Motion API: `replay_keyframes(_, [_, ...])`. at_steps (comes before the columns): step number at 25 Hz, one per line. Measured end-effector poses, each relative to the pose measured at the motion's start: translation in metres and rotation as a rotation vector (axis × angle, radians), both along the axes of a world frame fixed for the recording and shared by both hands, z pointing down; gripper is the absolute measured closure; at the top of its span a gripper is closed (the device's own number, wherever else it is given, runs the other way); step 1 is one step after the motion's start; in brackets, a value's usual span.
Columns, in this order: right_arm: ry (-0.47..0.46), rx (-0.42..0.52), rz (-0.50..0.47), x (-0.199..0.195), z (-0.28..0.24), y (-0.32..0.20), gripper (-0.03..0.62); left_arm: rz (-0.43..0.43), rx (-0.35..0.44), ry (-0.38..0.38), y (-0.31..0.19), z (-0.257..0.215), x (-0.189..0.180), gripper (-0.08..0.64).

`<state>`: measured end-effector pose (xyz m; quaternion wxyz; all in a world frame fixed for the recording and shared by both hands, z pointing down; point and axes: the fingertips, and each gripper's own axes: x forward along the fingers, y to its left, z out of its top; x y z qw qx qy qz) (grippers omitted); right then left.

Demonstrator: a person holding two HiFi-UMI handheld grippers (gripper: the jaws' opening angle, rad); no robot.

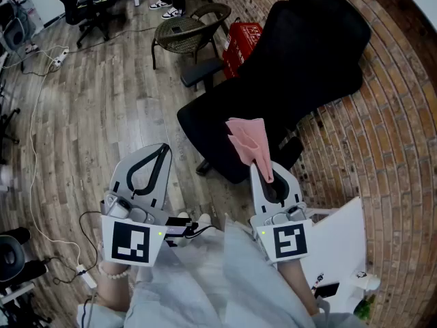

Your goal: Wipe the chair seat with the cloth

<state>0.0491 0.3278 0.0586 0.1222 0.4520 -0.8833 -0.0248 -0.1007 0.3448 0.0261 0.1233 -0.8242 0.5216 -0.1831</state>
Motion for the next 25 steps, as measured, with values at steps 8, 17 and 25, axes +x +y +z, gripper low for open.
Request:
replay_keyframes(8, [0.044,-0.036,0.002,0.001,0.01,0.0,0.539,0.002,-0.002,0.0,-0.003,0.001,-0.002,0.541])
replay_keyframes(17, [0.037,-0.034,0.006,-0.003,0.01,0.001,0.538,0.013,-0.013,-0.003,-0.003,0.005,-0.006,0.541])
replay_keyframes(25, [0.008,-0.012,0.059,-0.013,0.001,0.006,0.538,0.043,0.002,0.009,0.003,0.001,-0.021,0.541])
